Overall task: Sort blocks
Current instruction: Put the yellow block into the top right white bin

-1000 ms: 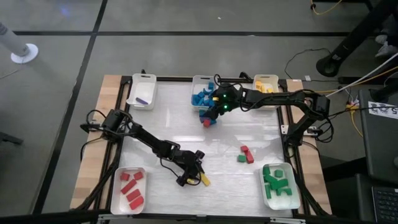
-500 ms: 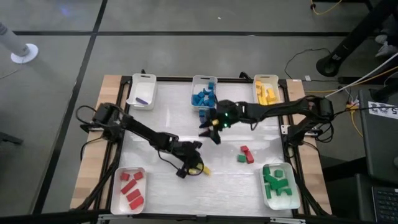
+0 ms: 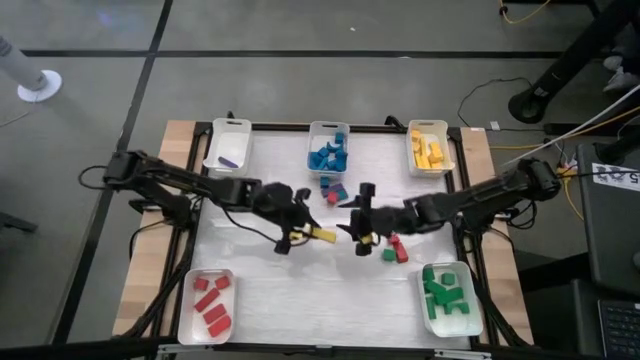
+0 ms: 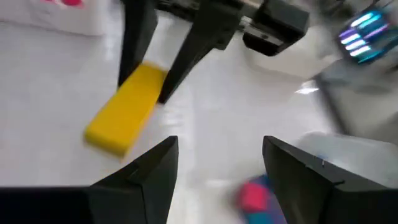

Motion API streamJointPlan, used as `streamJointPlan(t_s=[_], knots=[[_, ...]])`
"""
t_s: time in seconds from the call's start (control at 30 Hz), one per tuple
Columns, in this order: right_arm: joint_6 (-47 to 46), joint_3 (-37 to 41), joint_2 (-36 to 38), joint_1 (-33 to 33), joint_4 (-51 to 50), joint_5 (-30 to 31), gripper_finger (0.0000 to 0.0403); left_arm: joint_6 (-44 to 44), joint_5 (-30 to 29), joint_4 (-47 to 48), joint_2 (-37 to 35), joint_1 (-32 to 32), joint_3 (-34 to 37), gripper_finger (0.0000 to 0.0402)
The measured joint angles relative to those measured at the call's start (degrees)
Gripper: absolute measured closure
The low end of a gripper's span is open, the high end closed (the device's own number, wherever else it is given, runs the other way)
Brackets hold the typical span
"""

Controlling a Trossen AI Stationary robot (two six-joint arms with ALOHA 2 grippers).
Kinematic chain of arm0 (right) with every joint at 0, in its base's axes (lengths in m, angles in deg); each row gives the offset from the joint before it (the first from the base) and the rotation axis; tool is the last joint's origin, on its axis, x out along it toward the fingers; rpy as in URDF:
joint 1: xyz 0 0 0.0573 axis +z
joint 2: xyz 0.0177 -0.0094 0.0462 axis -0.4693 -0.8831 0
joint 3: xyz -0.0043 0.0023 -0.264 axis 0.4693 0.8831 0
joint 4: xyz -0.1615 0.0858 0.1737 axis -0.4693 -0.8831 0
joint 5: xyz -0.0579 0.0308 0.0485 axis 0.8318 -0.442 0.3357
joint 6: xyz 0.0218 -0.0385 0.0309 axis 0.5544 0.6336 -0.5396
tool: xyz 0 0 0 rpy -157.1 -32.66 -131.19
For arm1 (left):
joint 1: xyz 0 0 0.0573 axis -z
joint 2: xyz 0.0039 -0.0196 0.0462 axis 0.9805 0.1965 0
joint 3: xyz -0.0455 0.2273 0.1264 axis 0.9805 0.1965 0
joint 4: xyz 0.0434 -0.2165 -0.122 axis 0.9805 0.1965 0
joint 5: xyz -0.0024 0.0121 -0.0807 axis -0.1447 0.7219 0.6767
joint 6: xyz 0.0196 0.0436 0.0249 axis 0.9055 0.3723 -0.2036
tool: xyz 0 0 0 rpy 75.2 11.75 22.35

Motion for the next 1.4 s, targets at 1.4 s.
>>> streamJointPlan(t_s=[1.4], knots=[[35.2,0.0,-0.7,8.3,16.2,9.3,0.0171,-11.6,1.3,-9.8,-5.9,-2.6,0.0,0.0292]])
